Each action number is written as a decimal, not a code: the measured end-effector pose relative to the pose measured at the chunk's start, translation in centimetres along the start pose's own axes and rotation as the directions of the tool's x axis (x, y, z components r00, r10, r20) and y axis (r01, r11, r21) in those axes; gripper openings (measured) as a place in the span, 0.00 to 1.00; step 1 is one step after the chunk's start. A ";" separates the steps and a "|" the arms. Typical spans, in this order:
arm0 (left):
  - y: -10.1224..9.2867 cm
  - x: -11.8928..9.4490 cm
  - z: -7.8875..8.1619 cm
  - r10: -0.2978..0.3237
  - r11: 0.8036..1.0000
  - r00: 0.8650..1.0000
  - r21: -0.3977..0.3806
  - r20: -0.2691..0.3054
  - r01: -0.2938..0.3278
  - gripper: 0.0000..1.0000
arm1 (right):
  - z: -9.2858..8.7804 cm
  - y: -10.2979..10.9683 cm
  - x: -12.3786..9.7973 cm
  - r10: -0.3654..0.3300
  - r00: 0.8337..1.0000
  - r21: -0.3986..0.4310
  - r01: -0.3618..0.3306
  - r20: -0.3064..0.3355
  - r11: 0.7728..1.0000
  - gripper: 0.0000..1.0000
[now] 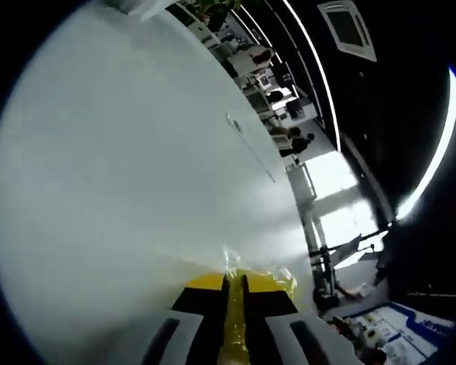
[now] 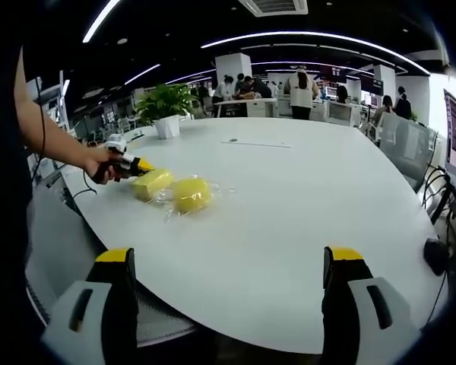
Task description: Compare the silicone blocks by pressing each to a similar depth, holding the contact briefly, and releasing to observe deformation and rebound differences across the visible hardness samples.
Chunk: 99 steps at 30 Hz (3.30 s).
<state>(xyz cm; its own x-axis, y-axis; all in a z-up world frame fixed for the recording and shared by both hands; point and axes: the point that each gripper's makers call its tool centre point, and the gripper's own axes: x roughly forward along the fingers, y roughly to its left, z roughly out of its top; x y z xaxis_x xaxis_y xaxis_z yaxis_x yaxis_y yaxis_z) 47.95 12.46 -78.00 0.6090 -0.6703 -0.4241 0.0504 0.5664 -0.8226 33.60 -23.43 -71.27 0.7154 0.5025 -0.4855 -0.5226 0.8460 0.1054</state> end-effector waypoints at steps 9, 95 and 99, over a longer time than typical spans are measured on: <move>-0.1 -0.2 -1.1 0.030 0.999 0.997 0.038 -0.066 -0.028 0.00 | 0.0 0.0 0.0 0.000 1.000 -0.001 0.000 -0.002 1.000 0.97; -22.9 -7.9 8.0 -0.374 0.785 0.926 0.550 0.053 0.285 0.00 | 3.1 2.5 1.2 0.038 0.997 -0.035 -0.035 0.074 0.999 0.97; -23.0 -8.0 7.7 -0.380 0.784 0.923 0.548 0.052 0.291 0.00 | 2.8 2.6 1.3 0.041 0.997 -0.038 -0.038 0.069 0.999 0.97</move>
<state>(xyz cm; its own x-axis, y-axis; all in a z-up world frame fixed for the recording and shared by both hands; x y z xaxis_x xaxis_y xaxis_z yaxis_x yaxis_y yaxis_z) 47.98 8.47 -52.75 0.5847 -0.8091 -0.0592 0.6512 0.5116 -0.5606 34.46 -20.08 -69.14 0.7239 0.5475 -0.4197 -0.5667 0.8189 0.0909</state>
